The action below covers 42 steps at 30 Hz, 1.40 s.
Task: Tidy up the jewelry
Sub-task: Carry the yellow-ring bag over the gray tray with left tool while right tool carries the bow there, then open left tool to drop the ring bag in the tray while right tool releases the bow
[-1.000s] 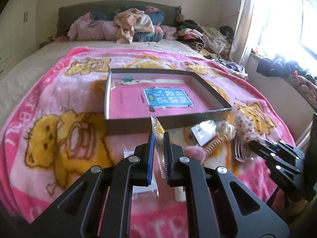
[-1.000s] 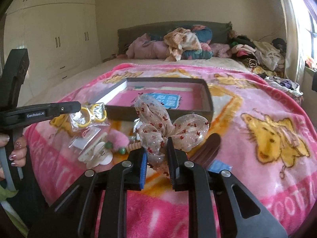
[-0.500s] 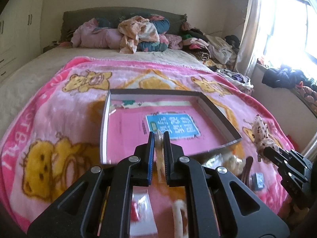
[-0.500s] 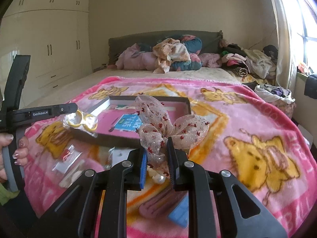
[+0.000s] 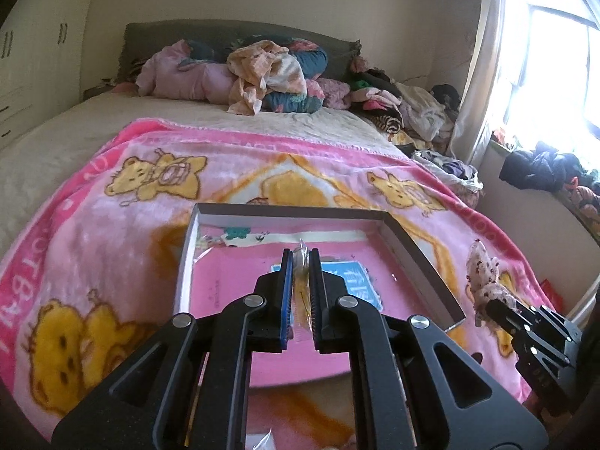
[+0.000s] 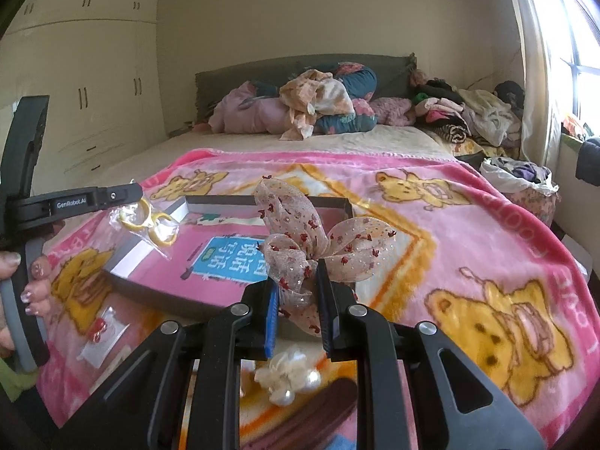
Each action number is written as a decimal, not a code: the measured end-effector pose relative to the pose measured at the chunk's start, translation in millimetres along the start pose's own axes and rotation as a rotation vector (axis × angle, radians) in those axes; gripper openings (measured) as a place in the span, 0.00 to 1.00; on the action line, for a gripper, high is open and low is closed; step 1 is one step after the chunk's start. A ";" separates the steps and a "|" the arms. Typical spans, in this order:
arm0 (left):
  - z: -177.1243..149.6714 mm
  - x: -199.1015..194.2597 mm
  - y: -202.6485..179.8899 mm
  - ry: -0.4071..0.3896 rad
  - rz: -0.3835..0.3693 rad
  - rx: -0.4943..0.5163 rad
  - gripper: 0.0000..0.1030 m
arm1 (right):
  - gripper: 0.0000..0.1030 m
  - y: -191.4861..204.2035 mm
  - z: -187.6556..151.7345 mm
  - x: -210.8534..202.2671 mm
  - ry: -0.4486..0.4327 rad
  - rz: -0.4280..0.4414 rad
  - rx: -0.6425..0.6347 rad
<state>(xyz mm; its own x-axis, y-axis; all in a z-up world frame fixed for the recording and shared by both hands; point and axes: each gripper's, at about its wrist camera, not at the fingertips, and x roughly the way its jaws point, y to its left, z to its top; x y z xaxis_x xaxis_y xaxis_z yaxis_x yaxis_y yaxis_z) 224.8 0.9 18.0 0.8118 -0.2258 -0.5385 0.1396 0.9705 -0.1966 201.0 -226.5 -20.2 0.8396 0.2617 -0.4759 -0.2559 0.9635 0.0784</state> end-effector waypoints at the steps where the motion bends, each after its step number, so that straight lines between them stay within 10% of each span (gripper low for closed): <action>1: 0.5 3.2 0.5 0.003 -0.009 -0.006 0.03 | 0.17 -0.4 2.4 3.9 0.004 0.003 0.003; 11: -8.5 38.8 4.8 0.090 -0.069 -0.010 0.03 | 0.17 -1.6 22.3 46.5 0.058 0.008 0.016; 26: -33.6 54.1 46.1 0.169 0.050 -0.053 0.09 | 0.24 9.9 -0.3 74.8 0.157 0.020 -0.030; 42: -55.7 32.8 26.5 0.131 0.103 0.033 0.37 | 0.81 3.6 -1.6 36.2 0.018 0.017 0.003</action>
<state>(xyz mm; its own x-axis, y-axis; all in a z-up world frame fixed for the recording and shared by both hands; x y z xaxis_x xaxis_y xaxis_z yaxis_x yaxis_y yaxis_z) 223.6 14.5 -50.5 0.7420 -0.1318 -0.6573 0.0799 0.9909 -0.1085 229.7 -213.7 -38.5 0.8267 0.2766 -0.4899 -0.2684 0.9592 0.0888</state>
